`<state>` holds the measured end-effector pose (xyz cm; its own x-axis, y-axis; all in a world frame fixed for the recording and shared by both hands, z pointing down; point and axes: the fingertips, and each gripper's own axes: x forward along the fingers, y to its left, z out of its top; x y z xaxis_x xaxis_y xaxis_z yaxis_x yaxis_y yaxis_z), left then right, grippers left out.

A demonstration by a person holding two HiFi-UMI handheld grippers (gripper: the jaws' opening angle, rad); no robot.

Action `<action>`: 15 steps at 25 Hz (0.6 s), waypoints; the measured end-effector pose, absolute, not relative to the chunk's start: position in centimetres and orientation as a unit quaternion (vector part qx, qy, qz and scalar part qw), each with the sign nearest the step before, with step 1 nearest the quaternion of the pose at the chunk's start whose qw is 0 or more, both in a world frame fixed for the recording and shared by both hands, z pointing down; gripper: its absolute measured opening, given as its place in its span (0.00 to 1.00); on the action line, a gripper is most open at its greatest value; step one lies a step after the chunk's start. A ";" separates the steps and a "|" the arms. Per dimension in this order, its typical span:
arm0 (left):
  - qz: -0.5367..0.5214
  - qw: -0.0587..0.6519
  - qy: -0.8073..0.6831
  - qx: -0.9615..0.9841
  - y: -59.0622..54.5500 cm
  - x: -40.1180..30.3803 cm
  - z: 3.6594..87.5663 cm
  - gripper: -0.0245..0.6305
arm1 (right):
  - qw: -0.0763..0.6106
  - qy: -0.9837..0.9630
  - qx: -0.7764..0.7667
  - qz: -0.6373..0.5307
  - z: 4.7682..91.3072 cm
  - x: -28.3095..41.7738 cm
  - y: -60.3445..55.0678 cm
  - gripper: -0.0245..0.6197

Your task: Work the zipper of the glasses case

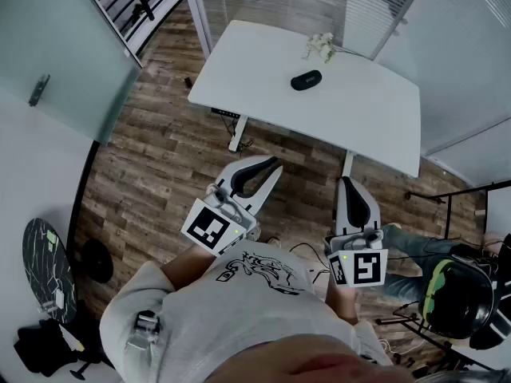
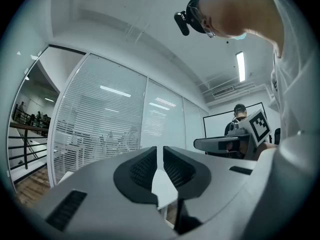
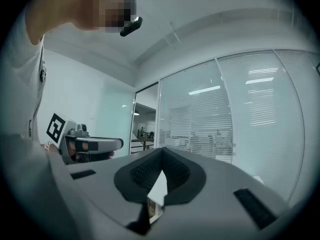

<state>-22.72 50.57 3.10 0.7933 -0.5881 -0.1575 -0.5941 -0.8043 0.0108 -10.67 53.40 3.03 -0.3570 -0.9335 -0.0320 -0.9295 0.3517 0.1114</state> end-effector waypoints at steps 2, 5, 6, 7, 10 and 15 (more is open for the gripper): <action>0.078 0.019 0.311 -0.947 50.8 -23.5 3.0 0.12 | 0.009 -0.822 0.567 -0.056 2.8 -11.6 53.5 0.04; 0.080 0.019 0.312 -0.947 50.4 -25.0 2.8 0.12 | -0.010 -0.824 0.563 -0.057 2.1 -13.0 53.0 0.05; 0.079 0.019 0.313 -0.946 50.1 -25.5 2.8 0.12 | -0.012 -0.826 0.560 -0.058 2.0 -13.6 52.8 0.05; 0.078 0.017 0.314 -0.946 49.9 -26.0 2.9 0.11 | -0.010 -0.827 0.559 -0.059 1.9 -14.1 52.5 0.05; 0.066 0.004 0.317 -0.946 49.5 -27.6 3.4 0.11 | -0.010 -0.827 0.559 -0.061 1.8 -15.5 51.9 0.05; 0.069 0.014 0.319 -0.945 48.6 -29.4 3.7 0.12 | -0.010 -0.826 0.561 -0.051 2.3 -16.7 51.2 0.05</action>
